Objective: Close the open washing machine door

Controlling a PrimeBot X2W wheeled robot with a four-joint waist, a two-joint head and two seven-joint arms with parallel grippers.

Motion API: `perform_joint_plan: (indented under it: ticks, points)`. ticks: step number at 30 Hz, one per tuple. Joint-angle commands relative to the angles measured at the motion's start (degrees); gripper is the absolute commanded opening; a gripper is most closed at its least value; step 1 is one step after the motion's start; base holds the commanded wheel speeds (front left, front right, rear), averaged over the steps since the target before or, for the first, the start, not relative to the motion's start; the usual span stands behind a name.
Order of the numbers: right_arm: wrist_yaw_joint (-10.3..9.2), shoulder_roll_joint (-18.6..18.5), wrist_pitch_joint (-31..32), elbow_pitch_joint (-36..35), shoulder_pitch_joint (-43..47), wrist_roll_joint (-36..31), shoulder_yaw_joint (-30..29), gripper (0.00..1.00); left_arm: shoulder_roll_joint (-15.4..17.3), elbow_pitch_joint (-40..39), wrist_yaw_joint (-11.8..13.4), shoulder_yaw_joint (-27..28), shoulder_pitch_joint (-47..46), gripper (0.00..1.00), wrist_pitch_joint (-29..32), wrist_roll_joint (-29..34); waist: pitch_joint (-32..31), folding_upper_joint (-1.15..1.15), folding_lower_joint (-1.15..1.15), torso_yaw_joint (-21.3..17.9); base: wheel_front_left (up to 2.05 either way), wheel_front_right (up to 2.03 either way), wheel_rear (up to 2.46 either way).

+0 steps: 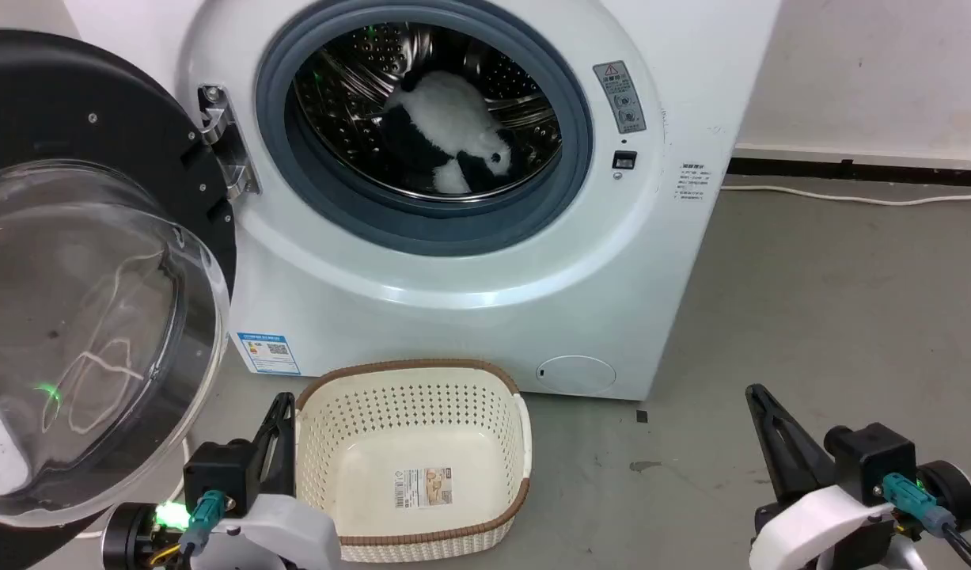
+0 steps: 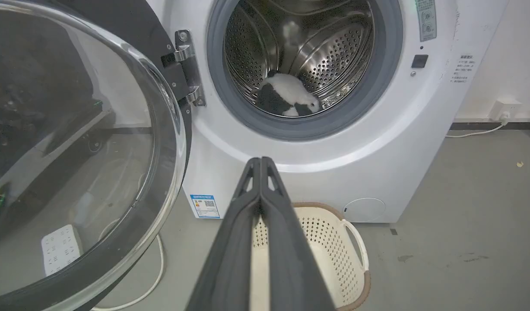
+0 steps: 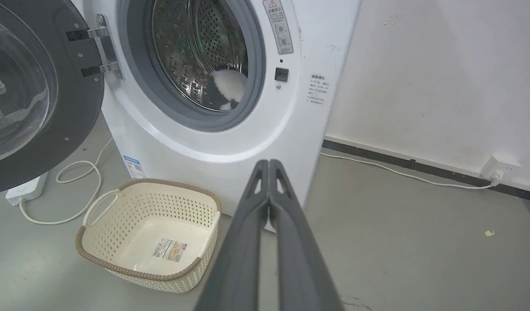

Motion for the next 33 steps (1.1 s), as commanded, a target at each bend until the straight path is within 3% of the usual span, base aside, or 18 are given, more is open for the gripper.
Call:
perform_joint_plan:
  ticks: [1, 33]
  points:
    - [0.05, 0.0, 0.0, -0.2, 0.6, 0.3, 0.0, 0.00, 0.0, -0.2, 0.2, 0.1, 0.0, 0.00, 0.0, 0.2, 0.0, 0.00, 0.00, 0.0, 0.00, 0.00, 0.00]
    - [0.05, 0.0, 0.0, -0.2, 0.6, 0.3, 0.0, 0.00, 0.0, -0.2, 0.2, 0.1, 0.0, 0.00, 0.0, 0.2, 0.0, 0.00, 0.00, 0.0, 0.00, 0.00, 0.00]
